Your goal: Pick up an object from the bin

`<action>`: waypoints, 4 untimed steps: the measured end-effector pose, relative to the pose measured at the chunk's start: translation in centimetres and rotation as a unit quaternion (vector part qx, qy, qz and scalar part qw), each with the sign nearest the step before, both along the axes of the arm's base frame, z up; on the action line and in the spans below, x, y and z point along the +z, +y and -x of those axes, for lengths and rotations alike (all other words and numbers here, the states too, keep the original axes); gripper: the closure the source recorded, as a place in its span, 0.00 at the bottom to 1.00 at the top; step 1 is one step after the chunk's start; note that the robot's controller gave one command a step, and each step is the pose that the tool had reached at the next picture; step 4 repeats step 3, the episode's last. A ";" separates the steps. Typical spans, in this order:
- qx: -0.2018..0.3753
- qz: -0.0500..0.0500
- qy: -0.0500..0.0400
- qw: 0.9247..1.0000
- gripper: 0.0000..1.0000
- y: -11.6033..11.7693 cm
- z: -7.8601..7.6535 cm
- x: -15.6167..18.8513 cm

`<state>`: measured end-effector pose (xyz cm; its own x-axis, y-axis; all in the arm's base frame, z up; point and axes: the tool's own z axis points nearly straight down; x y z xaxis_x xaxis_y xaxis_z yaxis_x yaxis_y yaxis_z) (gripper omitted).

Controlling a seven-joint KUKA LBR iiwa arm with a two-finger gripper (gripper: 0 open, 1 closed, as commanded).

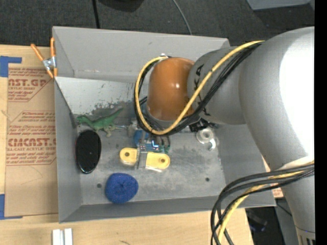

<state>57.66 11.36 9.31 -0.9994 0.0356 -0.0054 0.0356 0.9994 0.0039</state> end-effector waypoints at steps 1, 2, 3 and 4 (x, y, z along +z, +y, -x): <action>0.127 0.000 -0.001 0.992 1.00 -1.9 -0.9 -1.9; 0.127 0.000 -0.001 0.992 1.00 -1.9 -0.9 -1.9; 0.116 -0.001 -0.001 0.993 1.00 -2.1 -1.6 11.2; 0.116 -0.001 -0.001 0.993 1.00 -2.1 -1.6 11.2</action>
Offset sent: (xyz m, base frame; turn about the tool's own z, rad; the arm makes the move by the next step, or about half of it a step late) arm 0.0000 0.0000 0.0000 0.0000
